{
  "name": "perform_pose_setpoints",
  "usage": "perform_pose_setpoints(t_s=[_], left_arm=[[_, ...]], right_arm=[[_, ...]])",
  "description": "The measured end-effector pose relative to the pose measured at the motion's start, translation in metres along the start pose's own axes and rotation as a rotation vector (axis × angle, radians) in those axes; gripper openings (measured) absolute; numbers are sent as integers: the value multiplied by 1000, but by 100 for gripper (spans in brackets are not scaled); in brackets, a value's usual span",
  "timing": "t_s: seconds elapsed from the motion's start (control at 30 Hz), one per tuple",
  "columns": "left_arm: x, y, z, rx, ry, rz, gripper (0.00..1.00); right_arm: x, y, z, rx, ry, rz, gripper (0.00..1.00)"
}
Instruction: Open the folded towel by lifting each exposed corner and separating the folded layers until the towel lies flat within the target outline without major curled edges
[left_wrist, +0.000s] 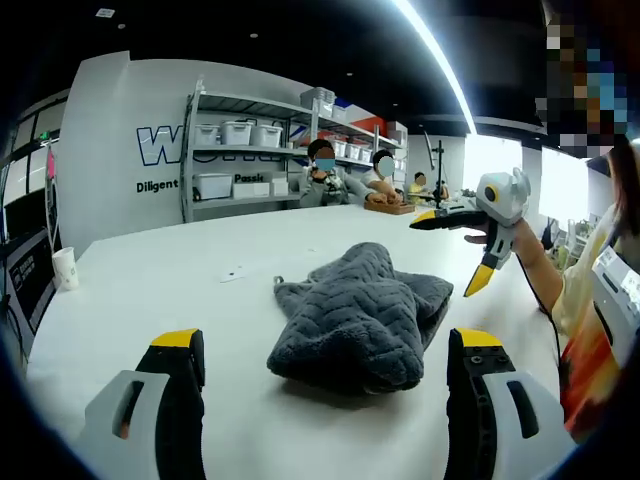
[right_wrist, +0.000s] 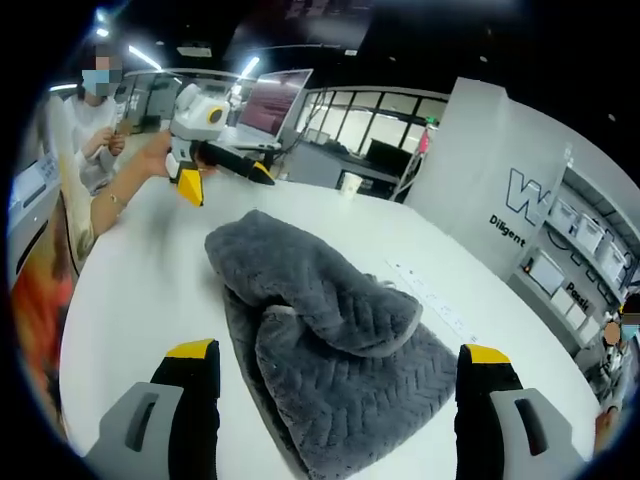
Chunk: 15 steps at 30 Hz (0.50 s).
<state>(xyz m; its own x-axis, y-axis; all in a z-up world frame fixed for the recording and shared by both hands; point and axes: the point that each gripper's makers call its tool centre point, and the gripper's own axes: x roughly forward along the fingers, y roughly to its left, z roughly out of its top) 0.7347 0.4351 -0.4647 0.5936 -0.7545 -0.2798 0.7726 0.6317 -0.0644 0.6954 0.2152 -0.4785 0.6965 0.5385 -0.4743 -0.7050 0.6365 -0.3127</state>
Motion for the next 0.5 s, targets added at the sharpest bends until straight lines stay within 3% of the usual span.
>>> perform_pose_setpoints(t_s=[0.3,0.5], left_arm=[[8,-1,1,27,-18,-3,100],[17,-11,-5,27,6,-32,100]], right_arm=[[-3,-10,-30,39,42,-22,98],[-6,-12,-32,56,40,-34,99]])
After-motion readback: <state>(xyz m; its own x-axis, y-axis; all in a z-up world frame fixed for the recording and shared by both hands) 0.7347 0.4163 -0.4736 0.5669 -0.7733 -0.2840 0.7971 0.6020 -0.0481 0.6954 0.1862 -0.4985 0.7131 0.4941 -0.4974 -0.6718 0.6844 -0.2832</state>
